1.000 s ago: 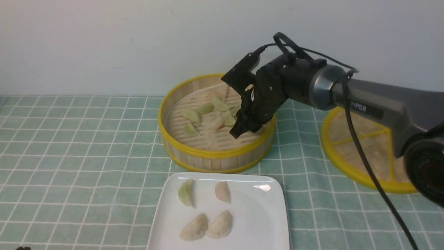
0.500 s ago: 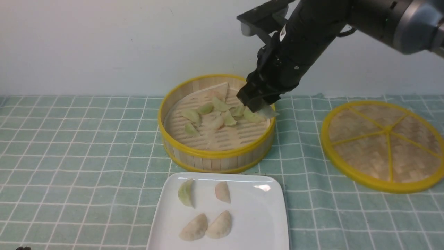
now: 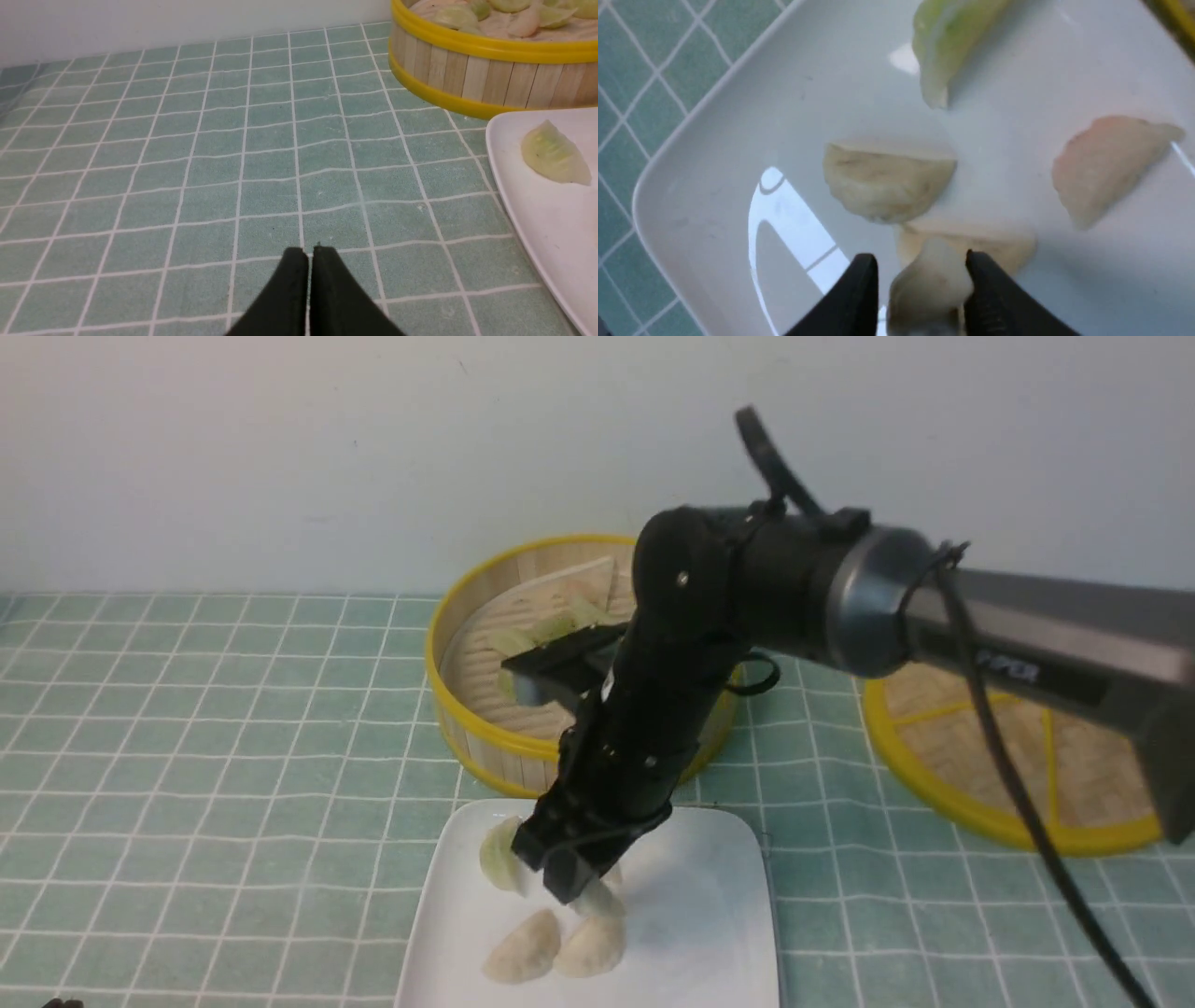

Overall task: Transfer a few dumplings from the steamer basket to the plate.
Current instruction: Use the right arm to put the dumpling into the plate, then use the right arm to grab a dumpling from inside the steamer

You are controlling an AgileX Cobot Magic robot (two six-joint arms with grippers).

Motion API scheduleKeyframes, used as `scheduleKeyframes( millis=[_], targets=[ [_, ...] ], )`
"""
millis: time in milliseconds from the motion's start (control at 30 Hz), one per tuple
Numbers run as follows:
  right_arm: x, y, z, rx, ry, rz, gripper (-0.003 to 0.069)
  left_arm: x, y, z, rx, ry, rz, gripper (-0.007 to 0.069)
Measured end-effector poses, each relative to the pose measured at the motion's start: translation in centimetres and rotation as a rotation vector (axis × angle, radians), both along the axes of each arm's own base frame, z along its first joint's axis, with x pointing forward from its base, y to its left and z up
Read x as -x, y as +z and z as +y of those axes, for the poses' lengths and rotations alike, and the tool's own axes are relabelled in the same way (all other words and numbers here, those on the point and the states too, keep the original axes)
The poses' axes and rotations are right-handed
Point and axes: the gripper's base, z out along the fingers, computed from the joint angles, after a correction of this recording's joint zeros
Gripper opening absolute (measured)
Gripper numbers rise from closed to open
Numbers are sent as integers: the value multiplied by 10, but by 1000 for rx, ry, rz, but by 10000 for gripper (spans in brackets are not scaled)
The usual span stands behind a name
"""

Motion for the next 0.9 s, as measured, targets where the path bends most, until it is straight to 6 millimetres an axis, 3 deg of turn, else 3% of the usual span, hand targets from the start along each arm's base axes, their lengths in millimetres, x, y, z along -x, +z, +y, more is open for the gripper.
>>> scheduleKeyframes(
  millis=[100, 167, 200, 300, 333, 400, 500, 600, 633, 667, 900],
  targets=[
    [-3, -3, 5, -20, -8, -39, 409, 0, 0, 0, 0, 0, 0, -6],
    [-7, 6, 6, -26, -2, -81, 500, 0, 0, 0, 0, 0, 0, -6],
    [-7, 7, 6, -29, -3, -84, 500, 0, 0, 0, 0, 0, 0, -6],
    [-27, 46, 4, -38, -9, -245, 567, 0, 0, 0, 0, 0, 0, -6],
    [-29, 49, 3, -38, -19, -254, 568, 0, 0, 0, 0, 0, 0, -6],
    [-51, 74, -8, -36, -87, -382, 572, 0, 0, 0, 0, 0, 0, -6],
    [-82, 87, -28, -23, -169, -479, 573, 0, 0, 0, 0, 0, 1, -6],
    [-116, 73, -47, 3, -214, -522, 573, 0, 0, 0, 0, 0, 1, -6],
    [-119, 71, -49, 6, -214, -526, 573, 0, 0, 0, 0, 0, 1, -6],
    [-133, 53, -52, 24, -210, -526, 573, 0, 0, 0, 0, 0, 1, -6],
    [-162, -6, -58, 101, -180, -558, 573, 0, 0, 0, 0, 0, 1, -6]
  ],
)
